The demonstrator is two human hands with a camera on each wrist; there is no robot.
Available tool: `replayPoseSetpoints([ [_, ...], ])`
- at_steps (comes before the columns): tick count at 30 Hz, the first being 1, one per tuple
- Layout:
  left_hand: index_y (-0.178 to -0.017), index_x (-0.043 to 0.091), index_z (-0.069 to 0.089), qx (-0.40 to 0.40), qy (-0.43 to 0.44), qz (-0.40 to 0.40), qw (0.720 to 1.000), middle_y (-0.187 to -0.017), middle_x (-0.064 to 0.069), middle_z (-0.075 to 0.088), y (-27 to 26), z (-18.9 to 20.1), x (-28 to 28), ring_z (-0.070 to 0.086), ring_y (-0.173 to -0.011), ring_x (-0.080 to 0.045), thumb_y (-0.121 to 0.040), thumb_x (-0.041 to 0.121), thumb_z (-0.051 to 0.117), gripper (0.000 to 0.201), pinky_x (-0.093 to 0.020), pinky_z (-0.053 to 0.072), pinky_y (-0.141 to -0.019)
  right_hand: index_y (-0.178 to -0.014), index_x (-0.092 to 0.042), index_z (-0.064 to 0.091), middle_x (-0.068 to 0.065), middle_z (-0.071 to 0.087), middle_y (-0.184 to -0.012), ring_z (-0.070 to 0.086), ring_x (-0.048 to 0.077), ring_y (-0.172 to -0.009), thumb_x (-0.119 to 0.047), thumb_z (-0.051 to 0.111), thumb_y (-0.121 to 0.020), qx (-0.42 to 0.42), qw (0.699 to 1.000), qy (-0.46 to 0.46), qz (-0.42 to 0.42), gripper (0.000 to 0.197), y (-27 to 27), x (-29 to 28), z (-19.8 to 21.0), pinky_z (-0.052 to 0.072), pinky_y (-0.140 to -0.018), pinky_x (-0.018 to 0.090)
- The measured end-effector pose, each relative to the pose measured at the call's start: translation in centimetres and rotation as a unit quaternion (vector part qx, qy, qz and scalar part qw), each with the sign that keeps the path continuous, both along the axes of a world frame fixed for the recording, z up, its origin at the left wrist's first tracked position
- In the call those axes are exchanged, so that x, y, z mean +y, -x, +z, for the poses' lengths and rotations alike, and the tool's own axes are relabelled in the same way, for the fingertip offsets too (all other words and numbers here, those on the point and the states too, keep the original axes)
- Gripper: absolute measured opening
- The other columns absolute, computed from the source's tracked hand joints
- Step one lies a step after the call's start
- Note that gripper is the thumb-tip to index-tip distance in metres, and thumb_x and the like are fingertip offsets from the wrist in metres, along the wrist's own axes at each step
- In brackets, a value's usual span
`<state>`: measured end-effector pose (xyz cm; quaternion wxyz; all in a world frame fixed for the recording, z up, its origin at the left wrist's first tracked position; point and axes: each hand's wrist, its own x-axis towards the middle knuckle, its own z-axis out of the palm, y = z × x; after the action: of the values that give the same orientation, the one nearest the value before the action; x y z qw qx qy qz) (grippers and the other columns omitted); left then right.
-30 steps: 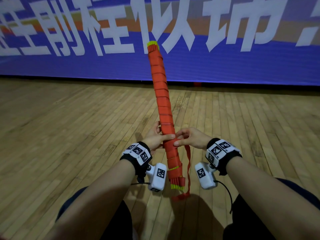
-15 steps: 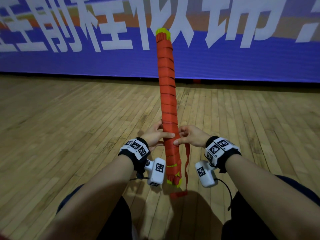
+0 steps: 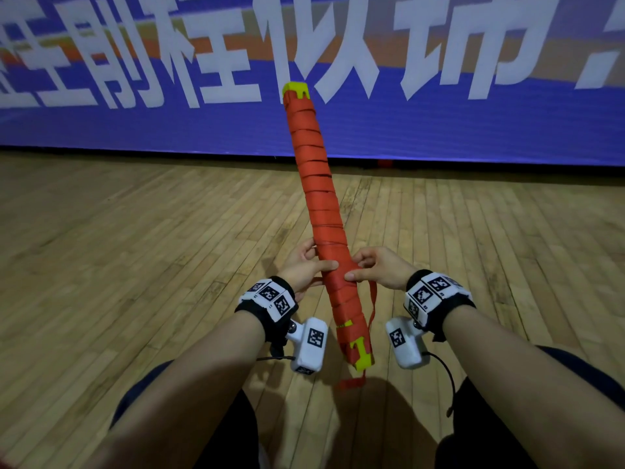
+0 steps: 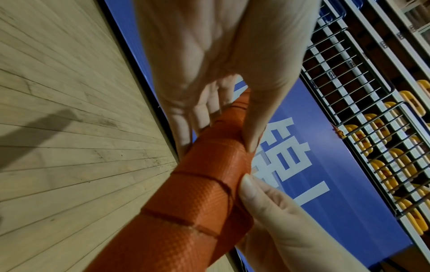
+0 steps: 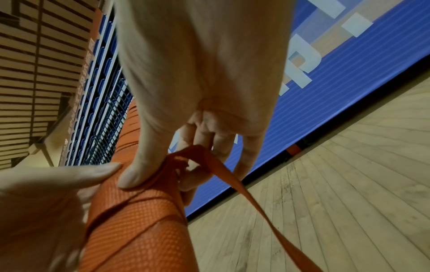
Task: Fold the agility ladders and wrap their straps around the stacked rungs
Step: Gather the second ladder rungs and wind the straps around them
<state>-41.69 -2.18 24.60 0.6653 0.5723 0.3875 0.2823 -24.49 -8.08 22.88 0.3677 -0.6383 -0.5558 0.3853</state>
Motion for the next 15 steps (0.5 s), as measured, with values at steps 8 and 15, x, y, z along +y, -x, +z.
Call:
replayPoseSetpoints([
  [8, -0.133, 0.013, 0.04, 0.017, 0.011, -0.03, 0.999, -0.107, -0.001, 0.065, 0.37, 0.0, 0.24, 0.061, -0.1, -0.017, -0.085, -0.003, 0.065, 0.057, -0.039, 0.054, -0.079, -0.119, 0.003, 0.059, 0.017, 0.065, -0.114, 0.06, 0.017, -0.1, -0.014, 0.065, -0.087, 0.018, 0.998, 0.044, 0.043, 0.036, 0.08, 0.17, -0.1, 0.047, -0.085, 0.016],
  [15, -0.132, 0.021, 0.04, 0.085, -0.046, -0.009, 0.995, -0.121, -0.005, 0.061, 0.05, -0.35, 0.35, 0.061, -0.107, -0.022, -0.078, 0.017, 0.078, 0.067, -0.037, 0.055, -0.07, -0.102, -0.008, 0.058, 0.005, 0.061, -0.096, 0.057, 0.018, -0.091, -0.025, 0.072, -0.082, -0.035, 0.998, 0.032, 0.044, 0.03, 0.95, 0.73, -0.79, 0.045, -0.086, 0.033],
])
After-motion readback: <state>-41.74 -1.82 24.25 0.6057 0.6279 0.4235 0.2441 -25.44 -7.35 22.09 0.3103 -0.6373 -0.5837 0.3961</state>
